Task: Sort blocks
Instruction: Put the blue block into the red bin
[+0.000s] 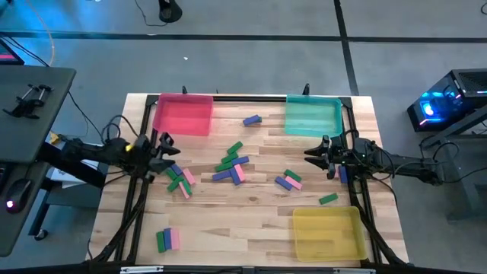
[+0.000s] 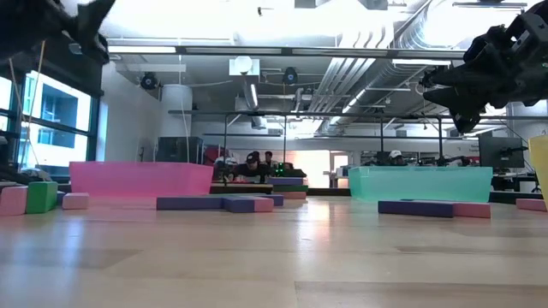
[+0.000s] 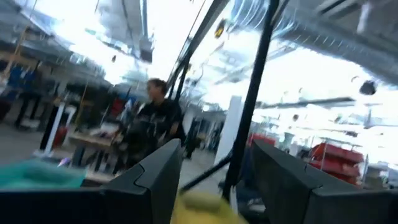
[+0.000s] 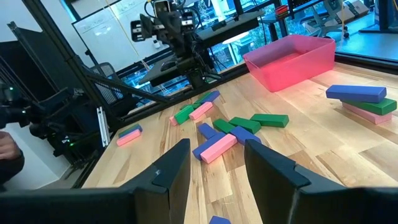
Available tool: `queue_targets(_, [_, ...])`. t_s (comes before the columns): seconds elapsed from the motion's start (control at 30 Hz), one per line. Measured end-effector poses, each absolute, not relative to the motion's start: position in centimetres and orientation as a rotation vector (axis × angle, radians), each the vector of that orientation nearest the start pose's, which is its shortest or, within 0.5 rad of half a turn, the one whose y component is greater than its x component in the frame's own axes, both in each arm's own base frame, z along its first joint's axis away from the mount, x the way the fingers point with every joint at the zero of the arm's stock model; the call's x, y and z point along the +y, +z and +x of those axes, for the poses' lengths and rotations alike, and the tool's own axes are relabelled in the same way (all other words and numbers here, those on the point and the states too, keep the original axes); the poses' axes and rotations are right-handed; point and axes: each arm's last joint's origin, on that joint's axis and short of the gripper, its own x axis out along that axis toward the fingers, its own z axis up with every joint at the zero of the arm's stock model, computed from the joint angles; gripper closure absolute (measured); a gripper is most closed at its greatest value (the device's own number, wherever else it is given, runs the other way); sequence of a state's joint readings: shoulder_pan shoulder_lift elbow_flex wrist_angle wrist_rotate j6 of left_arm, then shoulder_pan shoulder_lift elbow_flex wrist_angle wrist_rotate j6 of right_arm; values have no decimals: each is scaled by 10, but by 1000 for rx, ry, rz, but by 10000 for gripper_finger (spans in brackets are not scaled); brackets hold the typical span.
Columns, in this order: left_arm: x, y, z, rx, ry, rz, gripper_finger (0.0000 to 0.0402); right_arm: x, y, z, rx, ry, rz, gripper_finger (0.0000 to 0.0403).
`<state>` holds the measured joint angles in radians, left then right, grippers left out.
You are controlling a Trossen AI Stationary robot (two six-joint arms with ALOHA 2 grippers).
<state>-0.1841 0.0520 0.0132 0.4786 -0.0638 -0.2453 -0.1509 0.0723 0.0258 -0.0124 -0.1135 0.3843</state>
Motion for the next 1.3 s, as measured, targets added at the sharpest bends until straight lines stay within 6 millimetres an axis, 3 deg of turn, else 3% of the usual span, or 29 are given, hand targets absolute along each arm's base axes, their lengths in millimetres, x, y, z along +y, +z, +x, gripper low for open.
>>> queue_targets(0.37, [-16,205,111,-373,-60,-73,218,-12,165,100,50,-53,392,264])
queue_targets(0.57, [-17,196,135,-183,26,-92,218,-12,165,100,50,-52,392,264])
queue_targets(0.83, [-32,179,173,188,54,106,218,-12,165,100,50,-52,392,264])
queue_targets(1.03, [-54,160,195,472,53,230,218,-12,165,100,50,-52,392,264])
queue_targets(1.17, [-69,149,202,552,83,269,218,-12,165,100,50,-51,392,264])
queue_targets(1.3, [-77,138,203,549,221,153,218,-12,165,100,50,-51,392,264])
